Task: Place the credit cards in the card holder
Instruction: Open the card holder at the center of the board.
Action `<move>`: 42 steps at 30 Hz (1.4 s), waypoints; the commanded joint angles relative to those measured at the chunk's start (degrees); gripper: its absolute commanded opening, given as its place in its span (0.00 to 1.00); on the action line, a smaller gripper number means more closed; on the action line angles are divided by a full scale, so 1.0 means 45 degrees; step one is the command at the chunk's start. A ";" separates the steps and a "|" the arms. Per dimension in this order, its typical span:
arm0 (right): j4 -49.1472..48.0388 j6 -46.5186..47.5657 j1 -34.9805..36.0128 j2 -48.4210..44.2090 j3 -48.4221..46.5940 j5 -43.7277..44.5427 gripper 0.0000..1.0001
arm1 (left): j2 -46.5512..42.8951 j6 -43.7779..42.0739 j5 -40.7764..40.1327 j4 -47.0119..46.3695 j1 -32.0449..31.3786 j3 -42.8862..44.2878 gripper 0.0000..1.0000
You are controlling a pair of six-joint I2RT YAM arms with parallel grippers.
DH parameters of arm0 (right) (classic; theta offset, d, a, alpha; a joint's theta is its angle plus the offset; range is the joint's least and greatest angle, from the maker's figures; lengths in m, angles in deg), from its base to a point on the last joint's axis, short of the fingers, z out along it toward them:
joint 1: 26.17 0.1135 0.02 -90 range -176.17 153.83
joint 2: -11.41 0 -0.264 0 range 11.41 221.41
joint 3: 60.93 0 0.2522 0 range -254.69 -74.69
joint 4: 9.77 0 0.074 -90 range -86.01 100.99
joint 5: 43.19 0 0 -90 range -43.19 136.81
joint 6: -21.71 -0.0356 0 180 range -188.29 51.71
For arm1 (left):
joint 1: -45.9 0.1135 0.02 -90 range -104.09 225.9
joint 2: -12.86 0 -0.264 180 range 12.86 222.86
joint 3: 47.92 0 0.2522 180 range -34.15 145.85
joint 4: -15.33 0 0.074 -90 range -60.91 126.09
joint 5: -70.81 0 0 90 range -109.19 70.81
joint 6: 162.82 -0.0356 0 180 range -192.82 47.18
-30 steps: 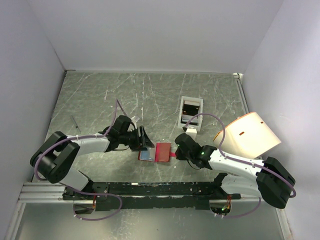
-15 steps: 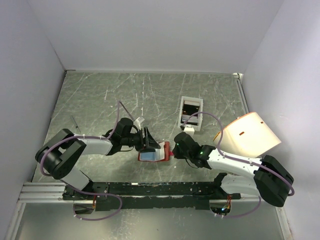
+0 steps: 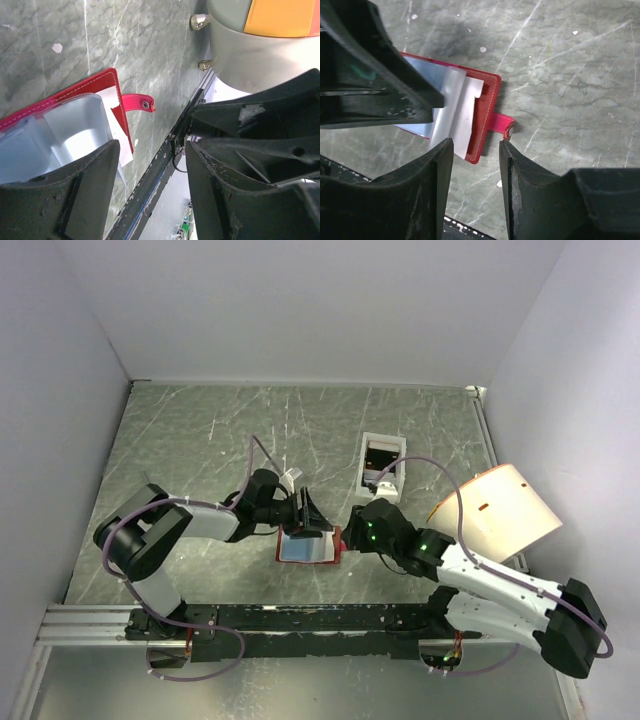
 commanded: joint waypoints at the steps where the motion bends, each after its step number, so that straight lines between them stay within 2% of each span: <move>1: 0.0525 0.0507 -0.0055 -0.0839 -0.0297 -0.0758 0.41 | 0.0328 -0.0364 0.0322 -0.0461 -0.0215 0.0545 0.66; 8: -0.2442 0.0391 -0.0036 -0.1531 0.0860 -0.3465 0.40 | 0.1060 -0.0611 0.0267 -0.0280 -0.0252 0.1152 0.66; 17: -0.4066 0.0447 0.0271 -0.0504 0.0846 -0.4046 0.42 | 0.1299 -0.1054 0.0166 0.0512 -0.0404 0.1805 0.68; 21: -0.4600 0.0450 0.0923 0.0145 0.0913 -0.3313 0.42 | 0.1520 -0.1298 -0.0056 0.0935 -0.0418 0.2030 0.70; 26: -0.4666 0.0355 0.1461 0.1026 0.0678 -0.2261 0.41 | 0.1997 -0.0859 0.0327 0.0072 -0.0427 0.1959 0.70; 29: -0.4329 0.0332 0.1528 0.1528 0.0533 -0.1382 0.40 | 0.1854 -0.1217 0.0154 0.0671 -0.0421 0.2146 0.71; 35: -0.4852 0.0511 0.1713 0.2894 0.0545 -0.0975 0.37 | 0.1189 -0.1386 -0.0386 0.1033 -0.0385 0.2232 0.72; 42: -0.2819 -0.0137 0.2119 0.4113 -0.0268 0.1257 0.31 | 0.0302 -0.1656 -0.0897 0.2435 0.0094 0.2669 0.72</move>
